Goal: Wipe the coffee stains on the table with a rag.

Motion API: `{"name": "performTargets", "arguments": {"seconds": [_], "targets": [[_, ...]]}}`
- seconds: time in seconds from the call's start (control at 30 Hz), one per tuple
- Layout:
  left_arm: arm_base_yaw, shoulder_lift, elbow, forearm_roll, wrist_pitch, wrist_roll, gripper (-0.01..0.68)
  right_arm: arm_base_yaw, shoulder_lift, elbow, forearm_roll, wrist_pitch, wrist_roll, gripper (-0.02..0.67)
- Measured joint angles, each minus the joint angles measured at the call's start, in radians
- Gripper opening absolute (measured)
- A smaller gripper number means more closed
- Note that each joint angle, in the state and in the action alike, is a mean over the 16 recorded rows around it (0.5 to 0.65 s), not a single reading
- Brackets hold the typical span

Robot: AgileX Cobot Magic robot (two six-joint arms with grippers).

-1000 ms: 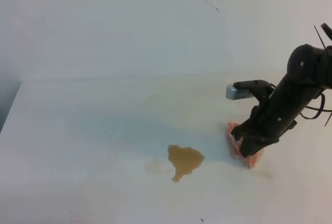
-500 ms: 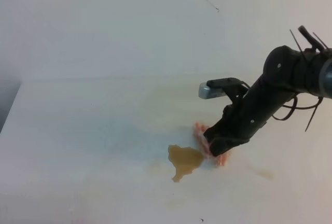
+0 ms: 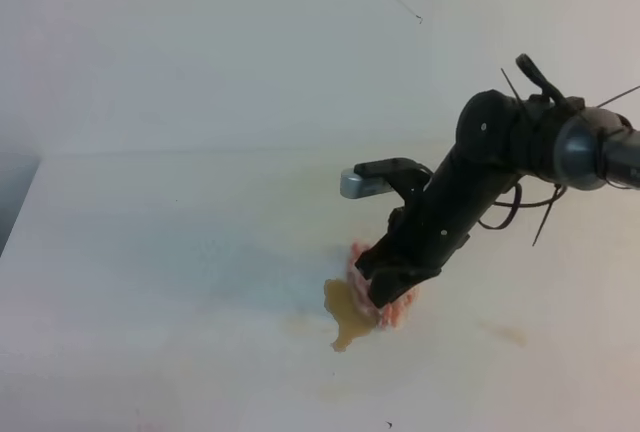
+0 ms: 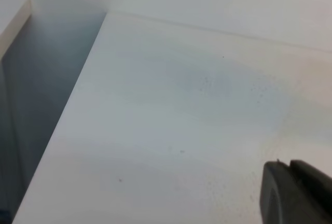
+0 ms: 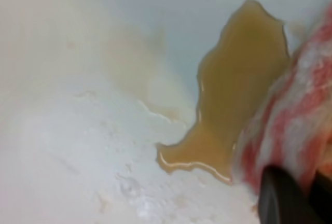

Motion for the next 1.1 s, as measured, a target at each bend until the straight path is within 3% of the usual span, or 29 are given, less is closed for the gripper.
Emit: {"name": "performTargets", "arguments": {"seconds": [1.1], "targets": [[0.000,0.003,-0.003,0.000,0.001,0.000,-0.001,0.090,0.069,-0.060,-0.026,0.125,-0.010,0.011]]}}
